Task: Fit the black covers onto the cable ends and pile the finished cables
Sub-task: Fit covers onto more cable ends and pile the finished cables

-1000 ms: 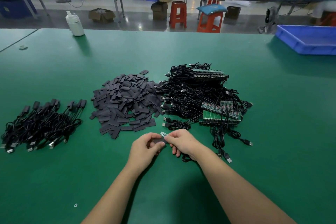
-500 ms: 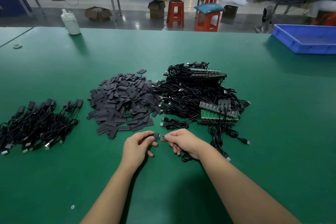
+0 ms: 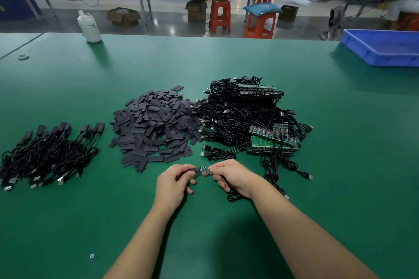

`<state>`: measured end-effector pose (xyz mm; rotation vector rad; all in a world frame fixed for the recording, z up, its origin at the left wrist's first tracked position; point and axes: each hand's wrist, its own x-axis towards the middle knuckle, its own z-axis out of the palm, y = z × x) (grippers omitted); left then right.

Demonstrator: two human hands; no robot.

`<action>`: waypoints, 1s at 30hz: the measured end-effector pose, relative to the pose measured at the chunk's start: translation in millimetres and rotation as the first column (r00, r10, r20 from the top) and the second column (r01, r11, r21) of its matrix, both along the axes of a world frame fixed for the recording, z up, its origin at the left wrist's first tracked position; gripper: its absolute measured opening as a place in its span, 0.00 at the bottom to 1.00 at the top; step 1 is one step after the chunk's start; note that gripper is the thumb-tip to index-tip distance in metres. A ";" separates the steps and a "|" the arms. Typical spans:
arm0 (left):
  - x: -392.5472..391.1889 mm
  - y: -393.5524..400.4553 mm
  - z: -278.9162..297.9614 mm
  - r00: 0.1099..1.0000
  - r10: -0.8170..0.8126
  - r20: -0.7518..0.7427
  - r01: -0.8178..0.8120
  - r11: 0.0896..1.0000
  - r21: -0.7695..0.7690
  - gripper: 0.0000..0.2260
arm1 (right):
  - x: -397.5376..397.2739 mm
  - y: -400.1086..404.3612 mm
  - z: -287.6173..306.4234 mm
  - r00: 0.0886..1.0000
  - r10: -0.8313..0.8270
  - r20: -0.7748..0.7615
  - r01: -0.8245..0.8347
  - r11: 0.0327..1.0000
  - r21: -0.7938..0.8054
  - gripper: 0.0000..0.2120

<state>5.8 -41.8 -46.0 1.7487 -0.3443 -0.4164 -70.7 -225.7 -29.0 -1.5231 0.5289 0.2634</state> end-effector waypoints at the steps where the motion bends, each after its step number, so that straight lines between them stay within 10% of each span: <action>1: -0.4 -0.2 0.1 1.000 0.001 0.004 -0.001 1.000 0.000 0.09 | 0.1 0.5 0.5 1.000 0.008 -0.001 -0.008 1.000 -0.009 0.13; 16: 7.8 3.1 3.1 0.993 -0.116 -0.024 0.117 0.992 0.049 0.10 | 1.1 0.8 0.1 0.997 0.074 -0.031 -0.077 0.993 -0.086 0.13; 30: 33.0 7.9 35.5 0.792 -0.526 0.311 0.284 0.768 0.574 0.13 | 2.3 4.9 -0.3 0.995 0.102 -0.024 -0.104 0.986 -0.127 0.13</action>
